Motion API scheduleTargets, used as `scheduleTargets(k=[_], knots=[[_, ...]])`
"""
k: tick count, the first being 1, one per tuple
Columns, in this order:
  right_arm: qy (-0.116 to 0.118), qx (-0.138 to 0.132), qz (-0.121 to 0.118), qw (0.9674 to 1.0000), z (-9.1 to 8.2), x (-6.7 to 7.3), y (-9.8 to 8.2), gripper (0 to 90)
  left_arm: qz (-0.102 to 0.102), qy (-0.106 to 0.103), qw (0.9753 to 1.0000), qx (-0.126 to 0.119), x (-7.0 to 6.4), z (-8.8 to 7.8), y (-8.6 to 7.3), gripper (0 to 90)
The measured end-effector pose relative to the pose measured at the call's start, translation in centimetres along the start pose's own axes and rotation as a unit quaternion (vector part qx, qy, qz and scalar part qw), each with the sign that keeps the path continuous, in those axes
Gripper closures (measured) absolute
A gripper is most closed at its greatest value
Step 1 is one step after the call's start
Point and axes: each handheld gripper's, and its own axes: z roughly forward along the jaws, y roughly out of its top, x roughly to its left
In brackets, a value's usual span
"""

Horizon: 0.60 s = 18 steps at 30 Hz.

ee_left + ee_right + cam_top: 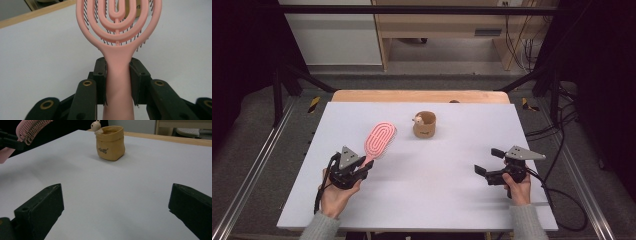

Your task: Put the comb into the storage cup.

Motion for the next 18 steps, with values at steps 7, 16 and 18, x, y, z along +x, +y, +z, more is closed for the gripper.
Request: scheduleTargets(k=[7,16,18], knots=[[0.002,-0.007,0.001,1.0,0.1,0.4,0.4,0.3,-0.004,0.009,0.9998,-0.017,-0.3,-0.4,0.3,69.6],[0.003,-0.012,0.006,0.9999,0.4,1.0,0.8,0.3,-0.008,0.014,0.9995,-0.029,-0.4,-0.6,0.7,69.7],[0.001,-0.014,0.007,0.9999,0.5,1.2,0.9,0.3,-0.008,0.016,0.9994,-0.03,-0.4,-0.7,0.9,69.6]])
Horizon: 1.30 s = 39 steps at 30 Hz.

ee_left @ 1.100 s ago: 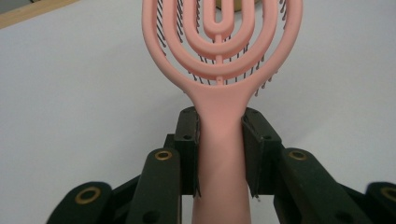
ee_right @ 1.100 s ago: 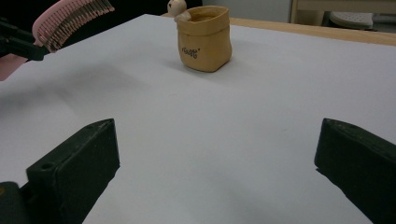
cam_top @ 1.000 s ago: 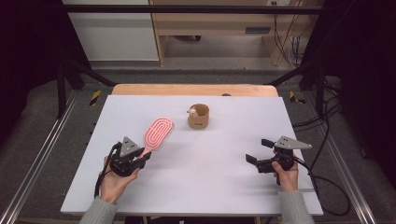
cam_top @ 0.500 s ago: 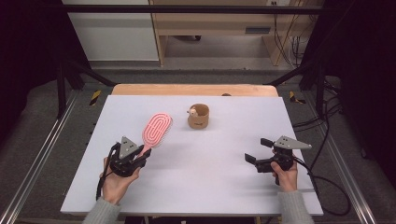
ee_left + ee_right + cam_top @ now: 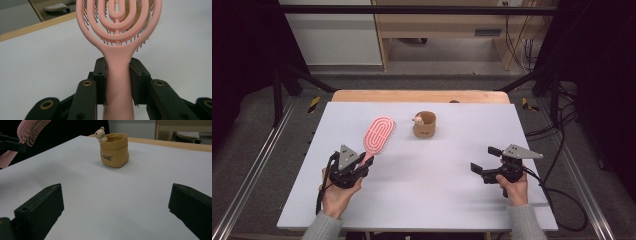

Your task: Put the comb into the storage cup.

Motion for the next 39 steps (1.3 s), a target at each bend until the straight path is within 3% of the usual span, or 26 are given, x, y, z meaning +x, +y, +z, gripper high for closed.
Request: scheduleTargets(k=[26,39], knots=[[0.015,-0.022,0.008,0.9996,0.8,2.8,1.8,0.4,-0.015,-0.008,0.9993,-0.034,-2.0,0.7,1.8,69.6],[0.024,-0.032,0.018,0.9991,0.9,3.6,2.3,0.4,-0.032,-0.023,0.998,-0.049,-3.5,1.5,1.3,69.6]])
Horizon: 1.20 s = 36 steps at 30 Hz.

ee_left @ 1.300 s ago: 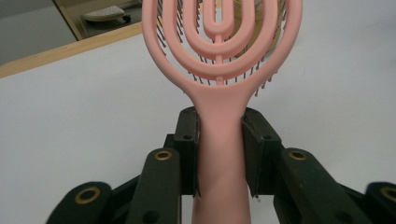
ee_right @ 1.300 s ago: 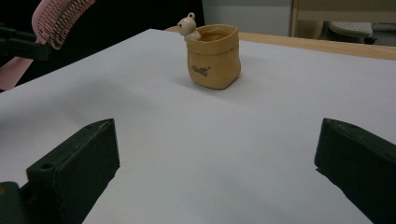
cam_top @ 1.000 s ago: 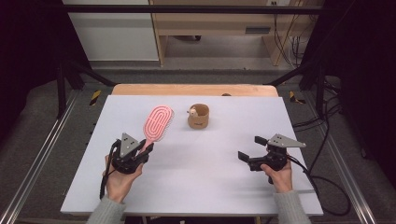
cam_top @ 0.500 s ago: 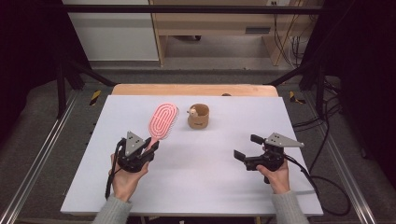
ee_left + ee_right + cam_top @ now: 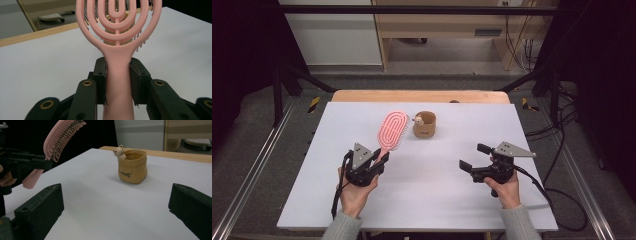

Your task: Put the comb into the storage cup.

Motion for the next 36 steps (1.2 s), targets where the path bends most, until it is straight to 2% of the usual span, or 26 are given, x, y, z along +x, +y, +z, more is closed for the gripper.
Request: scheduleTargets(k=[14,19,36], knots=[[0.001,0.009,0.014,0.9999,1.2,1.0,-0.1,0.4,-0.003,-0.009,1.0,-0.001,-1.2,1.4,-1.6,69.7],[0.001,0.007,0.013,0.9999,1.7,1.4,-0.1,0.4,0.002,-0.012,0.9999,-0.001,-1.9,2.0,-1.8,69.6],[0.014,0.007,0.034,0.9993,2.6,2.7,0.2,0.5,0.01,-0.033,0.9994,-0.002,-4.2,3.4,-2.0,69.6]])
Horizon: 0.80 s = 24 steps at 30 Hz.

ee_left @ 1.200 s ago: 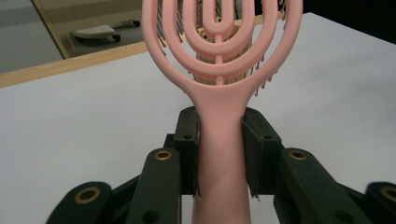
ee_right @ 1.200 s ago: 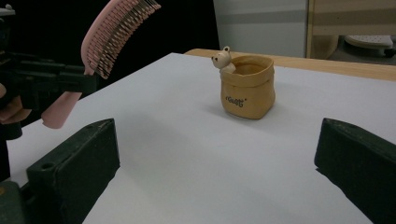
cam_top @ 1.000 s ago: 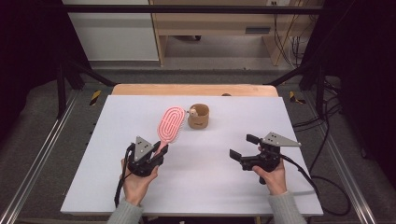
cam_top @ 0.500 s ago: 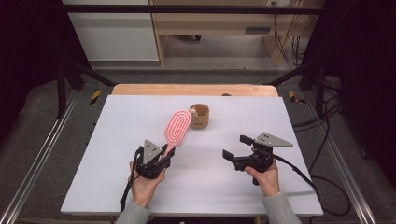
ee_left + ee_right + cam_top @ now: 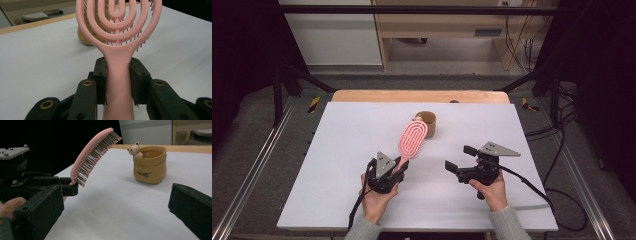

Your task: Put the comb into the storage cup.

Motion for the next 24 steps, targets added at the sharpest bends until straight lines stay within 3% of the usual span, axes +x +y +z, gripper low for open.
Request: scheduleTargets(k=[15,24], knots=[[-0.003,0.0,0.015,0.9999,0.6,0.4,0.1,1.0,0.014,-0.004,0.9999,-0.005,-2.2,1.0,0.5,69.7],[0.001,-0.004,0.024,0.9997,1.2,0.9,0.3,1.5,0.01,-0.011,0.9998,-0.01,-3.4,1.5,0.7,69.7]])
